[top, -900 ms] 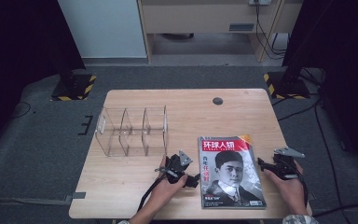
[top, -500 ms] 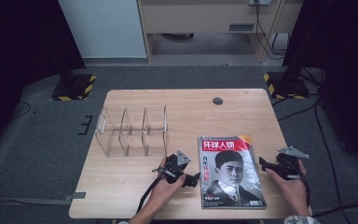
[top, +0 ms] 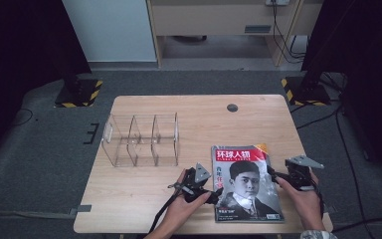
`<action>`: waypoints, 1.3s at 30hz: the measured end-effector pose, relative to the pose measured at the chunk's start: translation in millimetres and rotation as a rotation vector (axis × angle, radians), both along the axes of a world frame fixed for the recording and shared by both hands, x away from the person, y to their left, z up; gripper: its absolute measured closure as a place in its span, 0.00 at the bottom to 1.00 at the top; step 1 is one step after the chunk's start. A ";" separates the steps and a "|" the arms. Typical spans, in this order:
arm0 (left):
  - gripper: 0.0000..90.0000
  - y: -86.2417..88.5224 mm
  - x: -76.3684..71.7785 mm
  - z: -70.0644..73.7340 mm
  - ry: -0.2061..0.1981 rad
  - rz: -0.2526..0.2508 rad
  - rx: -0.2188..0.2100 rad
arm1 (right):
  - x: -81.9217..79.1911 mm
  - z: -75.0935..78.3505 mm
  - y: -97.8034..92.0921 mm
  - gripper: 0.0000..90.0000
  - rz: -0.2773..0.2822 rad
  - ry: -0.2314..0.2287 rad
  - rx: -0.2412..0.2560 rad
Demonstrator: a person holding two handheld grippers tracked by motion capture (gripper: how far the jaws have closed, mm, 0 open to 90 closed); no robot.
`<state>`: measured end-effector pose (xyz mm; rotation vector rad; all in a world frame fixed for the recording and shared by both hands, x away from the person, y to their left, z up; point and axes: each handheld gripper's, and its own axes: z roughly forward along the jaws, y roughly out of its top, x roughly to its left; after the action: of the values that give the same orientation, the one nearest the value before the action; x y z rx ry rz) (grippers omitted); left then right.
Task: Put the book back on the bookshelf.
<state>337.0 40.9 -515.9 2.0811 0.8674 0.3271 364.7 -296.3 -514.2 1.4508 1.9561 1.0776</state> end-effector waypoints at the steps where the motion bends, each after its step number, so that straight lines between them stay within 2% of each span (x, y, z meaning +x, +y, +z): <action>1: 0.11 -1.7 -1.1 -0.1 -0.003 -0.001 0.001 | 1.0 -0.4 2.1 0.25 0.010 0.000 -0.004; 4: 0.16 -6.0 -3.3 -0.3 -0.002 0.008 0.001 | 3.2 -0.7 10.9 0.29 0.036 0.001 -0.023; 8: 0.29 -10.9 -8.0 -1.0 -0.006 -0.009 0.000 | 2.7 -1.7 17.2 0.37 0.069 0.006 -0.037; 13: 0.36 -17.7 -14.5 -1.8 -0.011 -0.029 -0.001 | 2.9 -3.1 17.9 0.42 0.078 0.019 -0.029; 18: 0.40 -26.0 -17.4 -8.6 -0.008 -0.060 0.031 | 3.3 -4.3 18.6 0.37 0.081 0.023 -0.030; 21: 0.42 -28.5 -17.3 -12.9 0.002 -0.057 0.037 | 3.4 -5.7 20.0 0.32 0.076 0.027 -0.039; 27: 0.43 -30.9 -18.2 -16.3 -0.037 -0.078 0.069 | 4.3 -7.8 22.3 0.31 0.092 0.038 -0.034; 29: 0.44 -30.9 -18.1 -17.1 -0.046 -0.084 0.073 | 4.3 -9.1 23.2 0.31 0.099 0.042 -0.041; 33: 0.44 -30.4 -16.8 -17.3 -0.036 -0.088 0.066 | 4.9 -11.8 23.2 0.28 0.100 0.064 -0.020; 39: 0.44 -30.8 -17.0 -17.4 -0.039 -0.091 0.072 | 5.7 -14.0 24.2 0.26 0.110 0.077 -0.015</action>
<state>320.0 10.1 -533.3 2.1662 0.7452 0.3539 370.4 -272.1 -528.2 1.4099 2.1150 1.0655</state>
